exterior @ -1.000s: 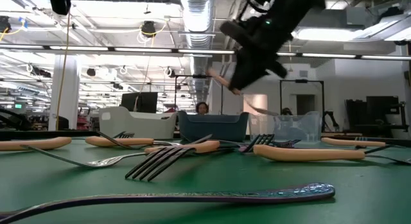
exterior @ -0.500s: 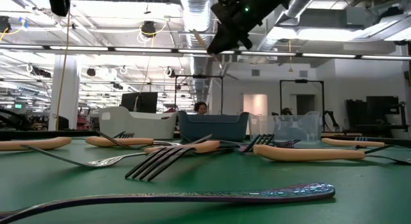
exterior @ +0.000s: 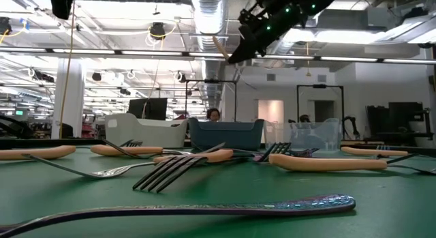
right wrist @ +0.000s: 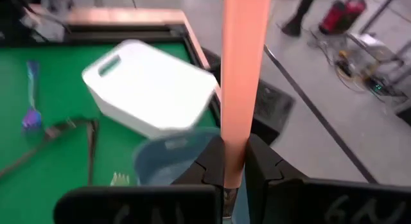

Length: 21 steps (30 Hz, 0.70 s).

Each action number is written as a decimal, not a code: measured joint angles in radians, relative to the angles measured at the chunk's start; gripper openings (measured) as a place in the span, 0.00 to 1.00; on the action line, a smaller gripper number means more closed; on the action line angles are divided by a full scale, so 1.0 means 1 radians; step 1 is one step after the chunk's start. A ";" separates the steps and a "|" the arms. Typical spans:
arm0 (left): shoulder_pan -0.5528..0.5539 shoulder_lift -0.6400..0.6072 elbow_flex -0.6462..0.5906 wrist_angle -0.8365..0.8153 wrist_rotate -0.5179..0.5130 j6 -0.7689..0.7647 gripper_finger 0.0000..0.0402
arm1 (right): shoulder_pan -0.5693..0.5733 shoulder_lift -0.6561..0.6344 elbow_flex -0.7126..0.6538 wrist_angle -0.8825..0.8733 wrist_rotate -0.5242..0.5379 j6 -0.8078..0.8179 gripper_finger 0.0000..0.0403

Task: Sort silverware by color (type)
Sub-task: Put the yellow fork into the blue bin

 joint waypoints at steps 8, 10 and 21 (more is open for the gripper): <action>0.000 0.000 0.000 -0.004 -0.026 -0.001 0.49 | -0.006 0.155 0.018 0.032 -0.053 0.020 0.09; 0.000 0.000 0.000 -0.006 -0.029 -0.002 0.49 | -0.020 0.182 0.023 0.012 -0.053 0.030 0.09; 0.000 0.000 0.000 -0.034 -0.029 -0.016 0.49 | -0.088 0.223 0.025 -0.017 -0.150 0.057 0.09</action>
